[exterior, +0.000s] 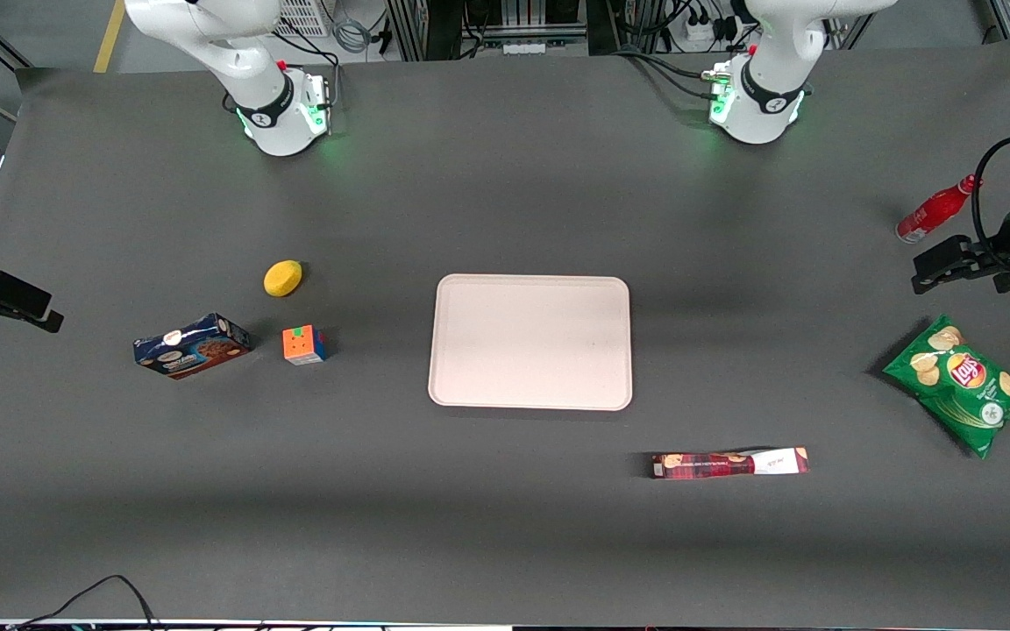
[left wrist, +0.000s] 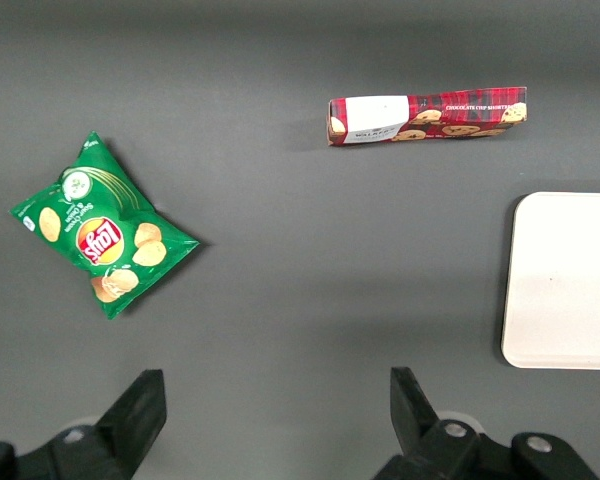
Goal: Place red cookie box on tray
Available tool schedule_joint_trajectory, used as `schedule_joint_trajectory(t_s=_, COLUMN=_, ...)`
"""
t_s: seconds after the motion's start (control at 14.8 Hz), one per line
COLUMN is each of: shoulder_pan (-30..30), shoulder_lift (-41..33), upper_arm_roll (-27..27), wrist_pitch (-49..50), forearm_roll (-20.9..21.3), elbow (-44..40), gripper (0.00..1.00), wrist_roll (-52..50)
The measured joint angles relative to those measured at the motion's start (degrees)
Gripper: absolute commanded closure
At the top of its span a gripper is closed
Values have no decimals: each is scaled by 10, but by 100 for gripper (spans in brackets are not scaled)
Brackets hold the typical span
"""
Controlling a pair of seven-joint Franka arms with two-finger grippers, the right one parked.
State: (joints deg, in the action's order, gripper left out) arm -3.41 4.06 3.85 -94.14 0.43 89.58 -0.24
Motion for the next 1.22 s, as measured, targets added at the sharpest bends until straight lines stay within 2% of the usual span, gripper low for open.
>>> schedule_joint_trajectory(t_s=0.54, shoulder_pan=1, shoulder_lift=4, upper_arm_roll=1, wrist_pitch=1, forearm_roll=1, elbow=0, gripper=0, wrist_roll=28)
schedule_joint_trajectory(t_s=0.88, shoulder_pan=6, shoulder_lift=29, upper_arm_roll=5, wrist_pitch=-13, forearm_roll=1, elbow=0, gripper=0, wrist_roll=163)
schedule_joint_trajectory(t_s=1.22, shoulder_pan=13, shoulder_lift=71, upper_arm_roll=8, wrist_pitch=-81, forearm_roll=38, elbow=0, gripper=0, wrist_roll=392)
